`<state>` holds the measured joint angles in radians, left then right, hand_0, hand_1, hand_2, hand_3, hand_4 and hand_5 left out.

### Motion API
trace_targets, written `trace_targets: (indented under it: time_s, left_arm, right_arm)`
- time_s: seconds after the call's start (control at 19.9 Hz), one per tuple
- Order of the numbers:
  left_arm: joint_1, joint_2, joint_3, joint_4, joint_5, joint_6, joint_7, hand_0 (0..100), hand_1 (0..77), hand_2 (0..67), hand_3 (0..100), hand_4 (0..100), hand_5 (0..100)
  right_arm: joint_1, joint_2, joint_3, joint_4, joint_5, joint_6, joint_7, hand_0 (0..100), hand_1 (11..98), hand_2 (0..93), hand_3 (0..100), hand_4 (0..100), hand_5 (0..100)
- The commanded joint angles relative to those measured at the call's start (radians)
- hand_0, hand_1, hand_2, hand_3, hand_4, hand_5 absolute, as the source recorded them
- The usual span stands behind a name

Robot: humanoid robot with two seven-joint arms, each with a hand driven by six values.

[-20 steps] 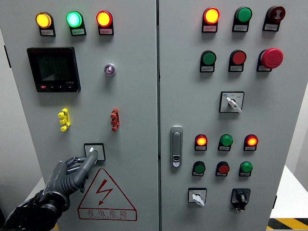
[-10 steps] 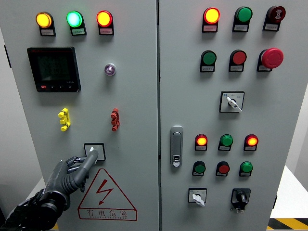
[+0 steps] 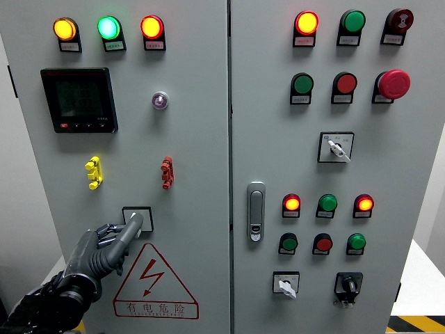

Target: Turn on light switch 1

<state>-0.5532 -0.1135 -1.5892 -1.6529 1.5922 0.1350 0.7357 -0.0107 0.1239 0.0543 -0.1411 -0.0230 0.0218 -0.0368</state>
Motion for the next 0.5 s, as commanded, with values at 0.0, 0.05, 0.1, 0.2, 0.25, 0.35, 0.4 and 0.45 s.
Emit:
trace_targets:
  time_s: [0.0, 0.05, 0.1, 0.2, 0.25, 0.35, 0.4, 0.45]
  left_arm:
    - [-0.001, 0.000, 0.000, 0.002, 0.000, 0.000, 0.001, 10, 46.9, 48.9, 95, 100, 96]
    - [-0.001, -0.002, 0.000, 0.002, 0.000, 0.000, 0.001, 9, 47.1, 48.9, 95, 100, 97]
    - [-0.001, -0.002, 0.000, 0.002, 0.000, 0.000, 0.001, 10, 47.2, 48.9, 95, 100, 97]
    - [-0.001, -0.002, 0.000, 0.002, 0.000, 0.000, 0.001, 12, 47.0, 48.9, 95, 100, 97]
    - [-0.001, -0.002, 0.000, 0.002, 0.000, 0.000, 0.004, 14, 47.1, 48.9, 95, 100, 97]
    - [-0.001, -0.002, 0.000, 0.001, 0.000, 0.000, 0.013, 16, 47.2, 48.9, 95, 100, 97]
    - [-0.001, -0.002, 0.000, 0.002, 0.000, 0.000, 0.013, 18, 47.3, 48.9, 95, 100, 97]
    - [-0.001, -0.002, 0.000, 0.002, 0.000, 0.000, 0.013, 20, 47.3, 48.9, 95, 100, 97]
  right_arm:
    - [0.000, -0.0012, 0.001, 0.000, 0.000, 0.001, 0.000, 0, 19.3, 0.0, 20, 19, 11]
    - [0.000, -0.0012, -0.001, 0.000, 0.000, 0.000, 0.000, 0, 19.4, 0.0, 20, 19, 11]
    - [0.000, 0.0003, -0.001, 0.000, 0.000, 0.000, 0.000, 0, 20.0, 0.0, 20, 19, 11]
    - [0.000, -0.0012, -0.001, 0.000, 0.000, 0.001, 0.000, 0, 20.1, 0.0, 20, 19, 11]
    - [0.000, 0.0003, -0.001, 0.000, 0.000, 0.001, 0.000, 0, 20.1, 0.0, 20, 19, 11]
    - [0.000, 0.0003, -0.001, 0.000, 0.000, 0.001, 0.000, 0, 20.1, 0.0, 20, 19, 11]
    - [0.000, 0.0004, -0.001, 0.000, 0.000, 0.001, 0.000, 0, 20.0, 0.0, 20, 19, 11]
    - [0.000, 0.0004, 0.001, 0.000, 0.000, 0.000, 0.000, 0, 20.0, 0.0, 20, 19, 11]
